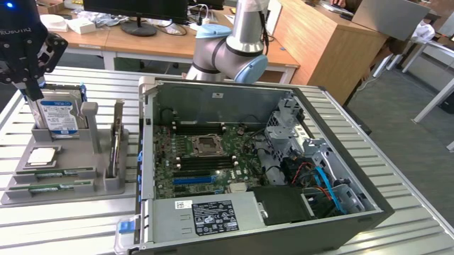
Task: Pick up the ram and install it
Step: 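Pick up the ram and move it above insertion slot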
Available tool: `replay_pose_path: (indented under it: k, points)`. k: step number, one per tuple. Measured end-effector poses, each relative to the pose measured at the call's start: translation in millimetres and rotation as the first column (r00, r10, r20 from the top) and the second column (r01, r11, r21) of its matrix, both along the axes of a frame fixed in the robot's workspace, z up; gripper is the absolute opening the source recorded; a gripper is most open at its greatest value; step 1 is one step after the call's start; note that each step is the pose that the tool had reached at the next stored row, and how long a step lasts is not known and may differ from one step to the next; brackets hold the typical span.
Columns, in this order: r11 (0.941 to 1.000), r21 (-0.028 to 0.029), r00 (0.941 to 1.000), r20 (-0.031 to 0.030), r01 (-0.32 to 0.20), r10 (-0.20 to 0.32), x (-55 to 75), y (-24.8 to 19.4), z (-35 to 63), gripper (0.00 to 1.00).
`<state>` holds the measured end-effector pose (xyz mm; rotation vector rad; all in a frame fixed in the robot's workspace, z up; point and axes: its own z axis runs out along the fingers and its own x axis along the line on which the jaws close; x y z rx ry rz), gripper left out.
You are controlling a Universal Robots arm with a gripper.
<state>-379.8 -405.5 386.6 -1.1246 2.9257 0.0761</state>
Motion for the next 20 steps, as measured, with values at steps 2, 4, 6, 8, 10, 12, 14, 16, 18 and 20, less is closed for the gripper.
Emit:
replay_pose_path:
  k: [2, 4, 6, 8, 10, 12, 14, 16, 18, 20]
  points:
    - [0.9997, 0.0000, 0.9997, -0.0001, -0.026, 0.026, 0.0, 0.0, 0.0, 0.10]
    - [0.9987, 0.0000, 0.9987, -0.0001, -0.051, 0.051, 0.0, 0.0, 0.0, 0.10]
    - [0.9973, 0.0000, 0.9973, -0.0001, -0.074, 0.074, 0.0, 0.0, 0.0, 0.10]
    - [0.9952, -0.0001, 0.9952, -0.0001, -0.098, 0.098, 0.0, 0.0, 0.0, 0.10]
    - [0.9928, 0.0000, 0.9928, 0.0000, -0.120, 0.120, 0.0, 0.0, 0.0, 0.10]
    - [0.9898, -0.0001, 0.9898, -0.0001, -0.142, 0.142, 0.0, 0.0, 0.0, 0.10]
    - [0.9858, -0.0001, 0.9858, 0.0000, -0.168, 0.168, 0.0, 0.0, 0.0, 0.10]
    - [0.9810, 0.0000, 0.9810, -0.0001, -0.194, 0.194, 0.0, 0.0, 0.0, 0.10]
    - [0.9759, -0.0001, 0.9759, -0.0001, -0.218, 0.218, 0.0, 0.0, 0.0, 0.10]
    - [0.9706, 0.0000, 0.9706, -0.0001, -0.241, 0.241, 0.0, 0.0, 0.0, 0.10]
